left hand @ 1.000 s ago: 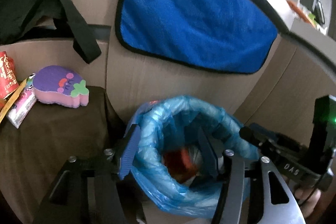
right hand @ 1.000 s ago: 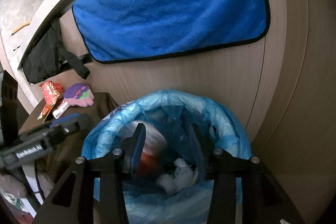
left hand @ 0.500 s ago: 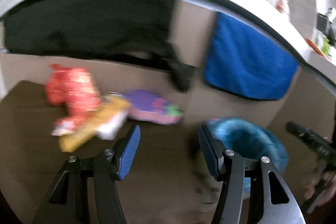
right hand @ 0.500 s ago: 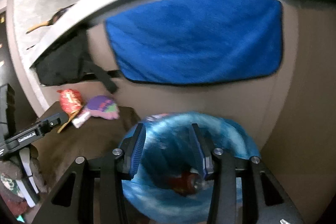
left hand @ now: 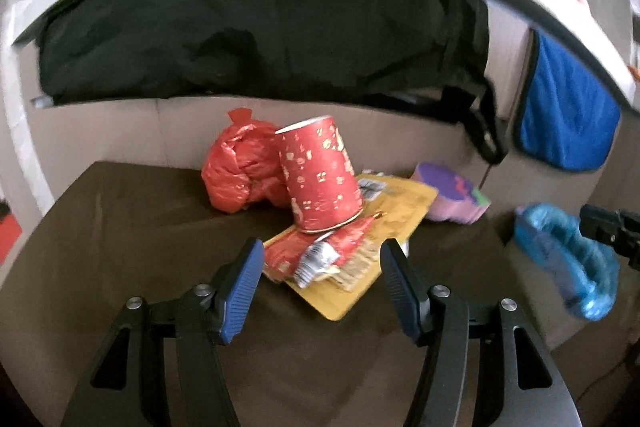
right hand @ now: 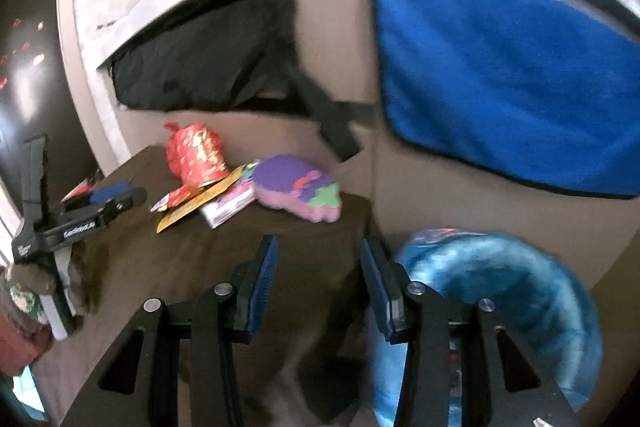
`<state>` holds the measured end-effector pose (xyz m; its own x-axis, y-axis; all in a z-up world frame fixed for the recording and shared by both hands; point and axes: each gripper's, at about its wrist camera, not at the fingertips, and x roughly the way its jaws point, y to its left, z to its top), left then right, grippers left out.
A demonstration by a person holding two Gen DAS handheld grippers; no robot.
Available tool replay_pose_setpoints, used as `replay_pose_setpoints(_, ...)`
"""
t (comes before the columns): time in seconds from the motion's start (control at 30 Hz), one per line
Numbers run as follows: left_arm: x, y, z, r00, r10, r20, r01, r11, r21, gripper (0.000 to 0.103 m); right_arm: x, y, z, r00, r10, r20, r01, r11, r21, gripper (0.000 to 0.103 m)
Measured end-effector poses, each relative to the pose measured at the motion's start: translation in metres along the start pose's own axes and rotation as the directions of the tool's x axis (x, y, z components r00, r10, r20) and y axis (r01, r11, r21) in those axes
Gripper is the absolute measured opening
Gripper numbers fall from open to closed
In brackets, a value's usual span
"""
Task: Collect trash
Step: 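Move both open grippers back over the table toward the red cup, then grasp the red paper cup with the left gripper while the right grasps the red snack wrappers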
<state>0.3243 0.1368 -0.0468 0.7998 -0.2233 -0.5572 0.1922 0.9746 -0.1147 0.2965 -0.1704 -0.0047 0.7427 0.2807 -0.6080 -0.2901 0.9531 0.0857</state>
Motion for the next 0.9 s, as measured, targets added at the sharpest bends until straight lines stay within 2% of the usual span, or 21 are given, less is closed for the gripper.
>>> replay_pose_setpoints(0.1,0.015,0.006,0.005,0.999,-0.022,-0.038,0.023,1.000,0.018,0.061,0.023,0.005,-0.003,0.999,0.017,-0.046,-0.017,1.000,0.005,0.041)
replay_pose_setpoints(0.17,0.020,0.012,0.013,0.998,-0.058,-0.029,0.056,0.996,-0.062,0.061,0.034,0.005,-0.006,0.997,0.018,-0.068,-0.017,1.000,0.010,0.041)
replay_pose_setpoints(0.2,0.024,0.017,0.019,0.996,-0.091,-0.017,0.088,0.988,-0.127,0.061,0.039,0.004,-0.007,0.997,0.017,-0.078,-0.016,1.000,0.015,0.041)
replay_pose_setpoints(0.27,0.033,0.021,0.031,0.994,-0.109,0.005,0.107,0.969,-0.221,0.062,0.052,0.001,-0.009,0.994,0.028,-0.101,-0.024,0.999,0.042,0.041)
replay_pose_setpoints(0.37,0.057,0.019,0.049,0.996,-0.083,0.011,0.083,0.955,-0.286,0.069,0.063,0.000,-0.011,0.991,0.052,-0.124,-0.042,0.996,0.078,0.041)
replay_pose_setpoints(0.57,0.100,0.023,0.059,0.994,-0.036,-0.108,-0.007,0.930,-0.367,0.066,0.064,0.005,-0.010,0.993,0.015,-0.121,-0.009,0.999,0.047,0.041)
replay_pose_setpoints(0.6,0.098,0.026,0.057,0.993,-0.043,-0.112,-0.003,0.925,-0.380,0.058,0.063,0.006,-0.008,0.993,0.013,-0.117,-0.008,0.999,0.043,0.041)
replay_pose_setpoints(0.67,0.083,0.032,0.053,0.993,-0.067,-0.095,0.025,0.921,-0.389,0.058,0.060,0.010,-0.002,0.995,0.006,-0.097,-0.004,1.000,0.030,0.041)
replay_pose_setpoints(0.73,0.054,0.038,0.049,0.997,-0.060,-0.047,0.039,0.931,-0.364,0.058,0.063,0.018,0.005,0.996,0.026,-0.089,-0.025,1.000,0.016,0.044)
replay_pose_setpoints(0.77,0.033,0.042,0.044,0.999,-0.044,-0.022,0.034,0.939,-0.341,0.058,0.065,0.024,0.008,0.995,0.048,-0.092,-0.048,0.999,0.009,0.051)
replay_pose_setpoints(0.8,0.019,0.045,0.041,1.000,-0.031,-0.008,0.026,0.944,-0.328,0.058,0.068,0.030,0.011,0.993,0.066,-0.094,-0.066,0.998,0.003,0.052)
replay_pose_setpoints(0.9,-0.026,0.062,0.025,0.998,0.054,0.031,-0.042,0.952,-0.304,0.058,0.079,0.059,0.023,0.988,0.117,-0.102,-0.121,0.992,-0.033,0.052)
